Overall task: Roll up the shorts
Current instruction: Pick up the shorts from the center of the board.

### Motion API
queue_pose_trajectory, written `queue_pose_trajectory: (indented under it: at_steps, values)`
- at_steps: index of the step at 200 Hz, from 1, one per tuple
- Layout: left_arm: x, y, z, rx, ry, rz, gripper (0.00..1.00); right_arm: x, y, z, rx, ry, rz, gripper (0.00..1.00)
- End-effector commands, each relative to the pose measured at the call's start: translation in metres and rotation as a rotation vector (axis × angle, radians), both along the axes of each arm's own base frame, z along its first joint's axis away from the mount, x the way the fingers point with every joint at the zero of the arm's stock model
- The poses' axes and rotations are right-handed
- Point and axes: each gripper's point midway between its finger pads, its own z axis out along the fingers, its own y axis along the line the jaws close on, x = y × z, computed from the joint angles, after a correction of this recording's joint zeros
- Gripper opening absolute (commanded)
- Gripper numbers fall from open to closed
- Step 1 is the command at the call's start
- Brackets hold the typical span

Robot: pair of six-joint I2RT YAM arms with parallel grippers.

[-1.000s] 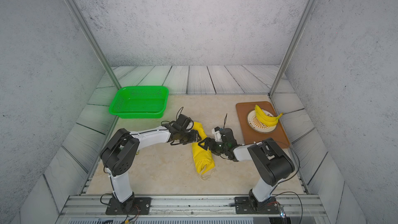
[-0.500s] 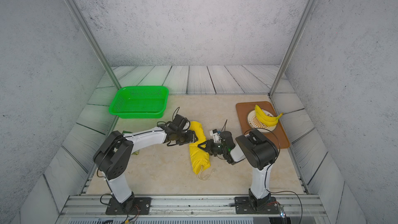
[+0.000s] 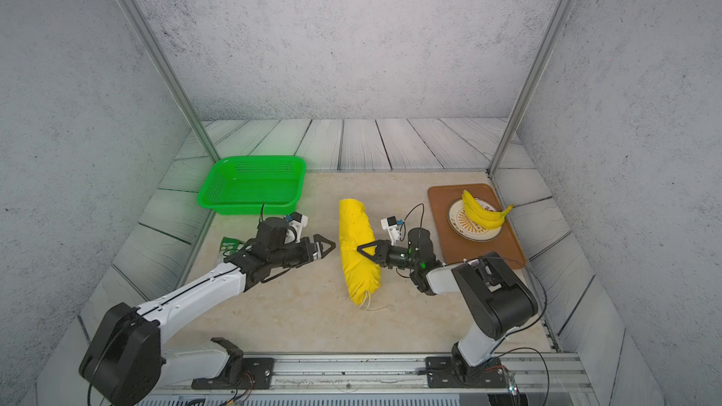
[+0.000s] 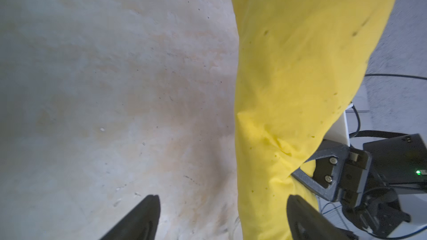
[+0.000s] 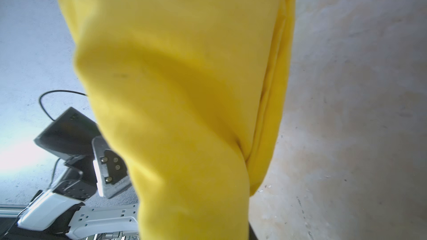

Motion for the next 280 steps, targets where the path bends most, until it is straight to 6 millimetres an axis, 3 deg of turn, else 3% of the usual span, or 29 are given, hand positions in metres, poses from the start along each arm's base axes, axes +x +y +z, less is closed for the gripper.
queue_pose_trajectory:
  at_steps: [1, 27, 59, 96, 116, 143, 162, 178, 193, 210, 232, 280]
  values:
    - [-0.002, -0.019, 0.045, -0.159, -0.130, -0.088, 0.93, -0.007, 0.004, 0.039, 0.038, -0.118, 0.076, 0.18]
    - [-0.006, -0.030, 0.064, -0.213, -0.189, -0.144, 0.94, -0.016, 0.005, 0.057, 0.052, -0.150, 0.120, 0.18]
    - [-0.021, -0.058, 0.091, -0.268, -0.269, -0.272, 0.96, -0.027, 0.007, 0.067, 0.052, -0.160, 0.178, 0.19]
    - [-0.018, -0.074, 0.092, -0.262, -0.248, -0.315, 0.93, -0.042, 0.011, 0.074, 0.051, -0.176, 0.249, 0.20]
    - [-0.014, -0.082, 0.091, -0.270, -0.221, -0.337, 0.76, -0.050, 0.010, 0.077, 0.053, -0.188, 0.280, 0.21]
    - [-0.010, -0.091, 0.092, -0.317, -0.194, -0.360, 0.47, -0.057, 0.009, 0.080, 0.048, -0.204, 0.317, 0.21]
    - [-0.007, -0.096, 0.098, -0.360, -0.194, -0.360, 0.22, -0.060, 0.008, 0.078, 0.034, -0.201, 0.329, 0.21]
    - [-0.004, -0.098, 0.103, -0.380, -0.199, -0.362, 0.00, -0.061, 0.008, 0.075, 0.019, -0.195, 0.331, 0.29]
    - [-0.001, -0.100, 0.106, -0.380, -0.198, -0.360, 0.00, -0.061, 0.007, 0.073, 0.001, -0.196, 0.327, 0.34]
    - [0.007, -0.097, 0.108, -0.368, -0.207, -0.336, 0.00, -0.058, 0.003, 0.068, -0.040, -0.196, 0.301, 0.58]
    - [0.024, -0.080, 0.110, -0.343, -0.209, -0.259, 0.00, -0.055, -0.006, 0.068, -0.078, -0.211, 0.255, 0.72]
    - [0.073, -0.024, 0.131, -0.291, -0.266, -0.082, 0.00, -0.038, -0.042, 0.075, -0.145, -0.236, 0.077, 0.79]
